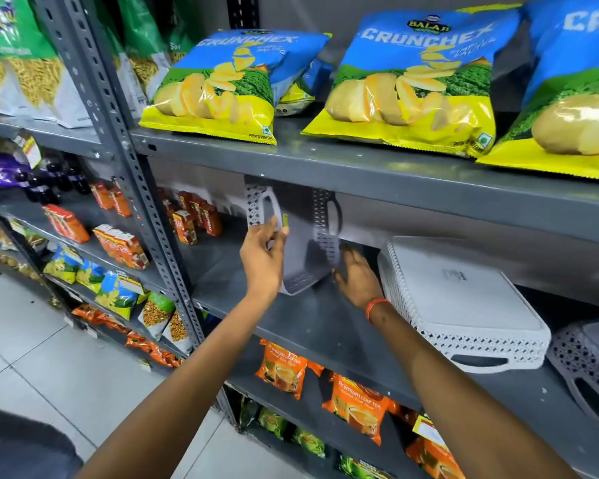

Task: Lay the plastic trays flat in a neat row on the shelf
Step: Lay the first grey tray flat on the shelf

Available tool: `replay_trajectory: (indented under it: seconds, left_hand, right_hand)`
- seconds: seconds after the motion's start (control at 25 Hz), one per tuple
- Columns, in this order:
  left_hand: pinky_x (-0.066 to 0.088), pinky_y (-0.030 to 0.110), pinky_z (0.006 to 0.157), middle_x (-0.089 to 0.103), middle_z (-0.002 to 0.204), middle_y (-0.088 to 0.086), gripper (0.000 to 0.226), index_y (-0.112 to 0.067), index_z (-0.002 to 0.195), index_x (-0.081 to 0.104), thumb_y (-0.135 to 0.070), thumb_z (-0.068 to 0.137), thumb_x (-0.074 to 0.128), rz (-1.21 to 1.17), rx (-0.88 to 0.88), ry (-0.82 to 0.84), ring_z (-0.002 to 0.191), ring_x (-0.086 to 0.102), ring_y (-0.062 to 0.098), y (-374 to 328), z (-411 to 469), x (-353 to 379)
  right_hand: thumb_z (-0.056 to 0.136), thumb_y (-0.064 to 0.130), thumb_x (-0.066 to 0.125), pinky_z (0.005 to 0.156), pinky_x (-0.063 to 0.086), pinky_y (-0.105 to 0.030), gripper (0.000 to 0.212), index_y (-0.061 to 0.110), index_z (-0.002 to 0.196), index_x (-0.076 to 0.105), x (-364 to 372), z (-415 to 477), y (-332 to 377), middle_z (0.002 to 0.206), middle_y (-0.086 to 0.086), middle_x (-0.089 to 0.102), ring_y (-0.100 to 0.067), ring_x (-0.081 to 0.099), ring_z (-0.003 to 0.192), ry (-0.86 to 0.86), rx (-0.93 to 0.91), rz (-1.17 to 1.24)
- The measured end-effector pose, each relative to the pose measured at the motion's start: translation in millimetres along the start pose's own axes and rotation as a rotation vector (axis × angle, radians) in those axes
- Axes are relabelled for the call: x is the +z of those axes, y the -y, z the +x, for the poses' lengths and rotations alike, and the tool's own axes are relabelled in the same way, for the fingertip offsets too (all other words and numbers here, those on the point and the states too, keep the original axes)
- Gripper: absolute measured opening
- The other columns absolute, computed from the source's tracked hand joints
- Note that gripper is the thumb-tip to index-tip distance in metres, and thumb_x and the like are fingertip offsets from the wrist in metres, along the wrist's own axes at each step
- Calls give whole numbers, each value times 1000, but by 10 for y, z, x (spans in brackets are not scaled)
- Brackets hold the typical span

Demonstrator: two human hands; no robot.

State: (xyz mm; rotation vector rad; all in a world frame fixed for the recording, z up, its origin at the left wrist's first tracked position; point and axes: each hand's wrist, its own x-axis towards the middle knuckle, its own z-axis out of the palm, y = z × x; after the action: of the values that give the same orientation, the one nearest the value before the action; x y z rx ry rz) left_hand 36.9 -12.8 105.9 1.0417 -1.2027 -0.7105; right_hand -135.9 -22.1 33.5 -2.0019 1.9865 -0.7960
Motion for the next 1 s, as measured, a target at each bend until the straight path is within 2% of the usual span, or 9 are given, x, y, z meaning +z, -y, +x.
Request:
replay_trajectory:
  seconds: [0.12,0.28,0.36,0.48,0.6,0.68,0.72,0.84,1.0]
  left_hand:
    - [51,45,98,61,118,30,26,12,113,57,-1,90,58,-256,-284,-132,101,59,26,227,187,-133]
    - [55,22,60,58,73,7,16,10,86,62,-1,93,53,-243,-445,-181,86,47,23,761,388,-324]
    - [46,28,62,51,69,9,22,13,84,60,-3,94,49,-12,-465,-126,84,44,22,1031,482,-409]
    - [43,37,77,59,92,22,20,5,97,59,-5,95,42,339,-472,50,86,48,23,1269,593,-454]
    - [40,47,101,40,140,33,42,4,130,38,-21,97,45,649,-482,297,119,47,36,1257,556,-367]
    - [9,44,120,4,157,20,77,1,145,11,-44,93,46,978,-335,533,146,6,35,1249,403,-217]
    - [1,44,121,4,159,15,77,-4,146,14,-48,92,46,1075,-214,638,147,-1,31,1241,297,-143]
    - [30,45,113,52,136,19,34,-21,127,52,-23,94,48,1143,11,822,131,43,35,1237,108,-76]
    - [54,47,88,66,115,18,32,-27,118,57,-11,92,46,1175,51,778,105,62,38,1288,261,-463]
  right_hand:
    - [95,15,44,114,24,-33,48,-1,138,32,98,14,29,148,-19,36,-30,33,137,149,-44,-41]
    - [100,28,31,114,21,-36,42,-2,124,47,274,-20,-113,137,-21,48,-32,39,131,216,-53,-141]
    - [99,37,26,116,20,-35,52,-2,129,43,326,-41,-151,141,-19,43,-31,34,134,203,-87,-174]
    - [82,62,-3,119,14,-37,92,-2,138,30,431,-1,-180,150,-18,30,-29,21,142,244,-152,-210]
    - [97,41,13,121,10,-38,63,-3,142,22,522,101,-189,154,-19,22,-29,15,144,262,-141,-277]
    - [99,21,28,120,9,-38,50,-4,141,21,565,163,-184,153,-21,22,-30,15,144,240,-159,-253]
    - [98,14,33,120,10,-38,48,-5,140,23,560,190,-186,152,-22,24,-31,18,143,228,-181,-246]
    - [93,4,42,117,20,-38,44,-7,135,33,450,269,-327,144,-25,38,-35,31,137,181,-235,-291]
    - [93,12,40,98,44,-40,30,0,114,58,252,218,-589,116,-22,63,-37,53,113,46,-111,-402]
